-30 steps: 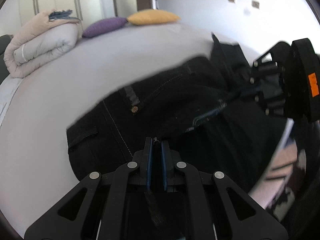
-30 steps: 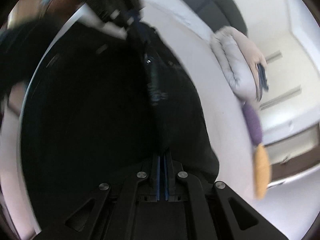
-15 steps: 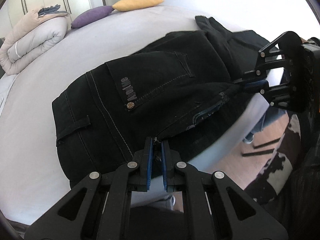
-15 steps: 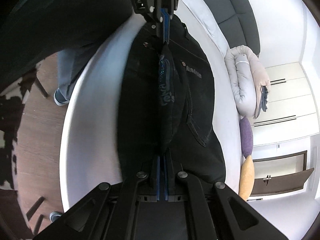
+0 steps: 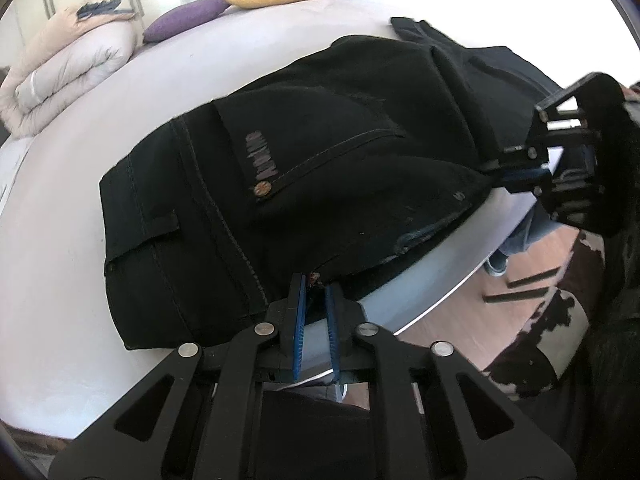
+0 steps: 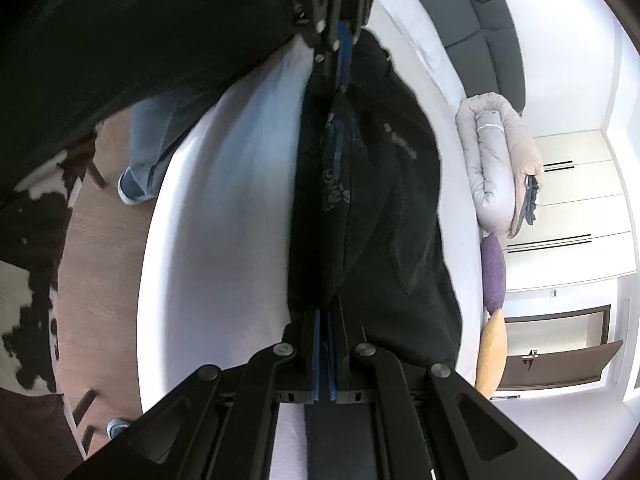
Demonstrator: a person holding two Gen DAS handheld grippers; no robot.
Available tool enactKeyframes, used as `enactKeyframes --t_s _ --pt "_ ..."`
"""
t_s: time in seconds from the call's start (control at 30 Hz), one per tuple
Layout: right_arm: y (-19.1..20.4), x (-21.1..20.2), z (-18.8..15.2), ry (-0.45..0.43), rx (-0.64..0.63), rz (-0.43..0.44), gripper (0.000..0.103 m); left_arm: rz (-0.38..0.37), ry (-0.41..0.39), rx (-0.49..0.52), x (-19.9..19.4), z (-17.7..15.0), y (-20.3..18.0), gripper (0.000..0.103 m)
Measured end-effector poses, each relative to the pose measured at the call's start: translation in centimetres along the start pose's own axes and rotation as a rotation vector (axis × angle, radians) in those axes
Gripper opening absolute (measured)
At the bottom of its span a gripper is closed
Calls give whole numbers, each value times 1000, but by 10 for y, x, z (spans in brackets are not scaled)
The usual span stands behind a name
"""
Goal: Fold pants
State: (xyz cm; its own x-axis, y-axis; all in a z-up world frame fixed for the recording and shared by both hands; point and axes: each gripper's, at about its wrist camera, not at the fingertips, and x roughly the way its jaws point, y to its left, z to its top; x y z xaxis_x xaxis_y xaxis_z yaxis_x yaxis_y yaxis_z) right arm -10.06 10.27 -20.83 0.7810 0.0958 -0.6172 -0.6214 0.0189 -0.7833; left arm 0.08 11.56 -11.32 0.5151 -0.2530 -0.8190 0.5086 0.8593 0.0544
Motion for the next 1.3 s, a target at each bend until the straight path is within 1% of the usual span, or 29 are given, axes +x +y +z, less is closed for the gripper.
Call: enactKeyframes --t_s 0.1,0.2,0.27,0.37,0.43,0.47,0.5,0.57,0.63,0.7,0.73,0.77,0.8,0.83,0.87,0.9,0.93,0.97,1.0,1.03,1.07,1.1,1.13,1.17,1.23,1.27,1.3 --pt "1 7 3 11 17 -5 5 1 10 -3 -5 0 1 13" --pt "-2 7 3 10 66 4 6 -25 63 -16 -13 -7 8 12" --pt "-2 8 4 12 80 -1 7 -35 74 -36 -19 -12 13 12" --pt "1 8 6 19 95 -11 7 -26 32 -70 -37 -9 21 12" --pt "1 8 6 23 110 -15 7 -54 -26 -109 -45 4 21 12" --pt "1 8 7 25 118 -18 7 -74 -51 -110 -47 8 19 12" --pt "2 8 8 27 126 -24 7 -91 -85 -124 -46 20 16 12" --pt "3 7 7 26 140 -35 7 -92 -118 -137 -38 40 8 12" --pt "3 7 6 25 164 -43 7 -90 -116 -154 -18 62 -2 13" --pt "2 6 5 21 194 -44 8 -92 -77 -157 13 76 -12 12" --pt "1 5 4 19 204 -44 8 -73 -46 -161 32 79 -15 12" --pt "1 4 4 17 218 -47 7 -55 -11 -167 48 79 -16 12" --pt "-1 3 2 16 234 -55 9 -47 -2 -169 57 77 -16 12" --pt "-2 2 1 15 247 -56 13 -47 -29 -177 60 73 -16 12" --pt "-3 -1 -1 12 262 -62 21 -62 -54 -210 60 69 -12 12" --pt "-6 -4 -4 4 283 -67 27 -91 -70 -260 60 65 -6 12" --pt "-15 -11 -9 -15 332 -51 42 -108 -79 -293 61 62 -2 12" --pt "-27 -18 -16 -42 405 7 62 -121 -91 -321 61 58 1 12" --pt "-41 -25 -25 -79 496 64 67 -121 -97 -329 62 56 1 12" --pt "-57 -31 -36 -111 593 100 68 -119 -101 -333 62 54 2 12" --pt "-71 -32 -47 -123 672 128 68 -117 -104 -339 63 54 2 12" --pt "-93 -30 -64 -130 791 166 68 -122 -107 -350 64 54 4 12" --pt "-112 -27 -82 -137 901 192 66 -127 -109 -356 64 53 4 12" --pt "-135 -22 -105 -148 1032 210 62 -136 -113 -365 65 52 6 12" --pt "-179 -7 -164 -166 1338 240 58 -153 -120 -380 66 48 8 12" --pt "-200 4 -205 -183 1531 254 58 -157 -122 -384 66 45 9 12" --pt "-213 14 -237 -191 1675 256 58 -158 -123 -386 66 45 9 12"
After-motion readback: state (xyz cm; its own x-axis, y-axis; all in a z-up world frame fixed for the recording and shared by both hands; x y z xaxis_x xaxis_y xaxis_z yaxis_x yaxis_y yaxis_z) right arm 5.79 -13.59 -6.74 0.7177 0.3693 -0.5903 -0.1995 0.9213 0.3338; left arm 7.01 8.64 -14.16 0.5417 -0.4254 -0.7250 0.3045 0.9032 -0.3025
